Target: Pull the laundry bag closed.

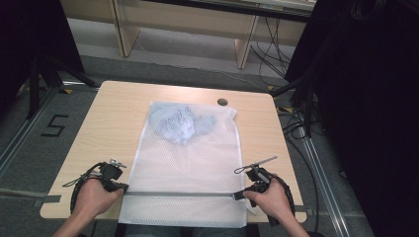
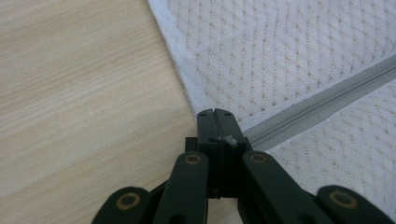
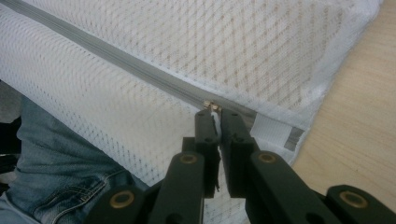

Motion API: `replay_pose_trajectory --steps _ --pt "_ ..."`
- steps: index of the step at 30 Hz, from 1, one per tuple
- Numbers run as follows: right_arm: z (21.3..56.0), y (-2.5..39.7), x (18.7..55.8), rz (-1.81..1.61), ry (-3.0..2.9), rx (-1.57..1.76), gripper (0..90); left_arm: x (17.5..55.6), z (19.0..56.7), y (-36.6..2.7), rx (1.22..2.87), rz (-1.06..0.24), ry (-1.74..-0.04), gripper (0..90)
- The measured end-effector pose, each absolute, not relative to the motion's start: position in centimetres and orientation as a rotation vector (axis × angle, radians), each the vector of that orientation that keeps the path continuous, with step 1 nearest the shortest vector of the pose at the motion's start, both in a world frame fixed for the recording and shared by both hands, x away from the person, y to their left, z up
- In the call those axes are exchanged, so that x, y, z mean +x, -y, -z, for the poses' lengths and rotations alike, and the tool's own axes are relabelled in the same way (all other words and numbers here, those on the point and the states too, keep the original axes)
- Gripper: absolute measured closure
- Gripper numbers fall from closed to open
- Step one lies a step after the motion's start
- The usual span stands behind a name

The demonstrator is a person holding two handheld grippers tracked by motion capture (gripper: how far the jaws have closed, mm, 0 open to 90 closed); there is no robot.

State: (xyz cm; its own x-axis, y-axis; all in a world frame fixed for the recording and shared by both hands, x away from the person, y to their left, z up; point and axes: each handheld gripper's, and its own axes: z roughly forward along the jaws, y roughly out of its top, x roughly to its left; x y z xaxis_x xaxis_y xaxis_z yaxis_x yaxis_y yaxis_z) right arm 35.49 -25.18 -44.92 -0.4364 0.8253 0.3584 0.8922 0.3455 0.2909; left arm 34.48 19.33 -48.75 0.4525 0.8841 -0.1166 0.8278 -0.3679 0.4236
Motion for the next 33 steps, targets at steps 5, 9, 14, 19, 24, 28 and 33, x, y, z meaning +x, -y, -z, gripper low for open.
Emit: replay_pose_trajectory --steps 5,9,14,19,24,28,33 --pt "45.0 25.8 35.4 0.675 2.442 -1.606 87.0 34.5 48.7 -19.3 2.287 -0.181 -1.438 90.0" --pt "44.7 26.0 35.2 0.632 2.392 -1.655 87.0 34.5 48.7 -19.3 2.284 -0.179 -1.441 90.0" --pt "45.1 26.6 35.3 0.667 2.406 -1.633 87.0 34.5 48.8 -19.3 2.283 -0.178 -1.441 90.0" --pt "44.9 26.8 35.1 0.633 2.360 -1.674 86.9 34.5 48.8 -19.4 2.282 -0.179 -1.434 90.0" --pt "45.1 26.8 35.2 0.596 2.327 -1.707 86.9 34.5 48.8 -19.3 2.283 -0.178 -1.437 90.0" --pt "45.4 26.9 35.3 0.580 2.334 -1.712 86.8 34.6 48.9 -19.4 2.284 -0.160 -1.414 90.0" --pt "45.5 26.9 35.2 0.593 2.337 -1.703 86.6 34.5 48.8 -19.3 2.279 -0.182 -1.436 90.0"
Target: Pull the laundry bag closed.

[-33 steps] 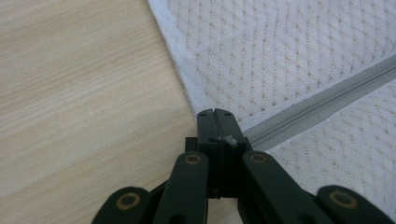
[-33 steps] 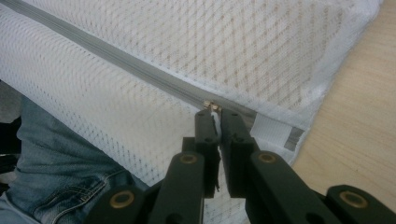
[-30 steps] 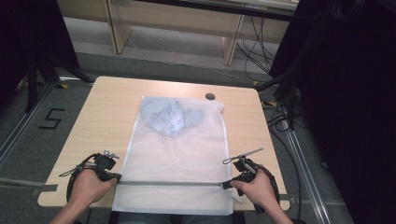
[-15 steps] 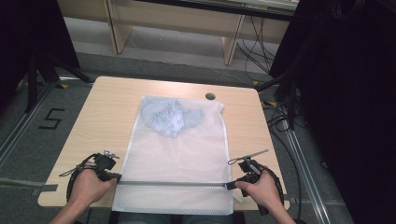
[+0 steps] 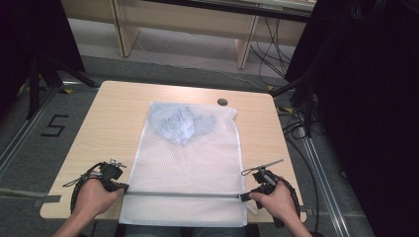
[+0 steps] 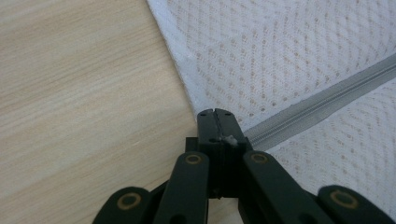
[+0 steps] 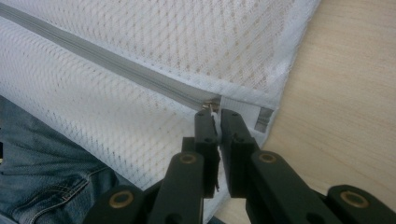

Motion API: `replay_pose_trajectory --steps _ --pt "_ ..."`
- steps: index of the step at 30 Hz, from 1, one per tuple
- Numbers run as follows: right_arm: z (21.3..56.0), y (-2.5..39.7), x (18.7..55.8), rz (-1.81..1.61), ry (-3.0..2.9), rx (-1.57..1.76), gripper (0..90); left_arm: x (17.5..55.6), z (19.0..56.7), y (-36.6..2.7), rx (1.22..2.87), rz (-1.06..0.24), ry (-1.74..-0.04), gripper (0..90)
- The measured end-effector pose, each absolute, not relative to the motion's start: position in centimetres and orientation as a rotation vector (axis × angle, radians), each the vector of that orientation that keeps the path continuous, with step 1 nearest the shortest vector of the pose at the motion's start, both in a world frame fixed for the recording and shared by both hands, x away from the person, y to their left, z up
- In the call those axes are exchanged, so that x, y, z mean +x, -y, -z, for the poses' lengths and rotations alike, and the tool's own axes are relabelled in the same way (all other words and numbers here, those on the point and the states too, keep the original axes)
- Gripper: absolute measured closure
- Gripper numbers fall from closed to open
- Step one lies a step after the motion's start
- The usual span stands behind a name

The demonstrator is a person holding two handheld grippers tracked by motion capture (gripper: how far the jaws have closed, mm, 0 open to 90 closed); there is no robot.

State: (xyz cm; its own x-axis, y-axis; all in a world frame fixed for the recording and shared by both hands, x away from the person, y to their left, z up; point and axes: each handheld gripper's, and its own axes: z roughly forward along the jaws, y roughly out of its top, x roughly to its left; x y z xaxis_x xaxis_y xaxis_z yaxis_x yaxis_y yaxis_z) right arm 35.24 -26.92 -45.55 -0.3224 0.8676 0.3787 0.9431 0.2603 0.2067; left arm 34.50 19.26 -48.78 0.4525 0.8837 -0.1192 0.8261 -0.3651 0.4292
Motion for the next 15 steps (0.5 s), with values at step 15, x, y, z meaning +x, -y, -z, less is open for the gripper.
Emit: replay_pose_trajectory --steps 15 --pt "45.3 28.6 35.8 0.838 2.350 -1.785 77.4 34.3 48.7 -19.5 2.217 -0.189 -1.441 83.8"
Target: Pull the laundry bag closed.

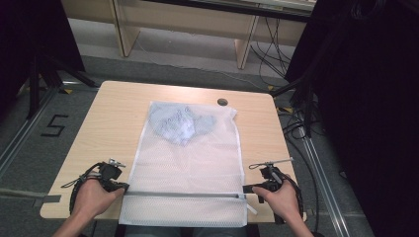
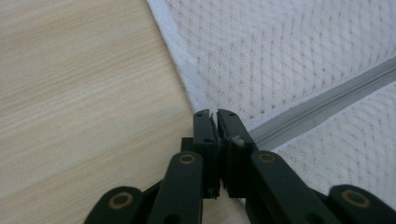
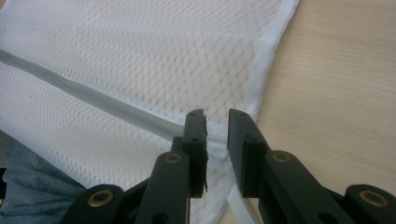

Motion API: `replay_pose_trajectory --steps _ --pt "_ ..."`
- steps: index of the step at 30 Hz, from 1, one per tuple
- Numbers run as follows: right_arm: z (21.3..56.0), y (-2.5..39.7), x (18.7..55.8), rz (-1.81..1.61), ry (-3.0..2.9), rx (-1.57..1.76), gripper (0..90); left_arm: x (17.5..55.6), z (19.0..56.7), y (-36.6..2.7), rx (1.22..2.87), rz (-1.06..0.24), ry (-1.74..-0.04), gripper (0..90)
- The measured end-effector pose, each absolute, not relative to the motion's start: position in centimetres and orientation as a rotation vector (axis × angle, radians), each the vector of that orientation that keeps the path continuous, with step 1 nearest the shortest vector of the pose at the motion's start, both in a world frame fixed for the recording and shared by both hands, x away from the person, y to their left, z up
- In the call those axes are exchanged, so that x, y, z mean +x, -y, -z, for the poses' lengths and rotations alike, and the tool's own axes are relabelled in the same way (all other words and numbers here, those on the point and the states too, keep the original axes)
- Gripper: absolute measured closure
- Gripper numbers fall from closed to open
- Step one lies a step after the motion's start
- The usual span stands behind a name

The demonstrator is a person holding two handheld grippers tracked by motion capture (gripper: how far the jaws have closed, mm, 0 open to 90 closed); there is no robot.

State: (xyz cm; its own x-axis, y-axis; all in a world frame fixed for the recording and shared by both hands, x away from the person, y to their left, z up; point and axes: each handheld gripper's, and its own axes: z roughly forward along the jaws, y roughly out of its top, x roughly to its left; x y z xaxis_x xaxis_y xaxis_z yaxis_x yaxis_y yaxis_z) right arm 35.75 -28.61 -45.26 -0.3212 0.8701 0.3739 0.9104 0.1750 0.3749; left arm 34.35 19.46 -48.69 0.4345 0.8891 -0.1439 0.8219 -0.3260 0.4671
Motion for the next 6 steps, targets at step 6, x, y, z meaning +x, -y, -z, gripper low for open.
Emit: replay_pose_trajectory --steps 6 --pt "45.30 29.12 35.78 0.843 2.313 -1.827 75.0 34.17 48.23 -19.51 2.181 -0.192 -1.427 81.2"
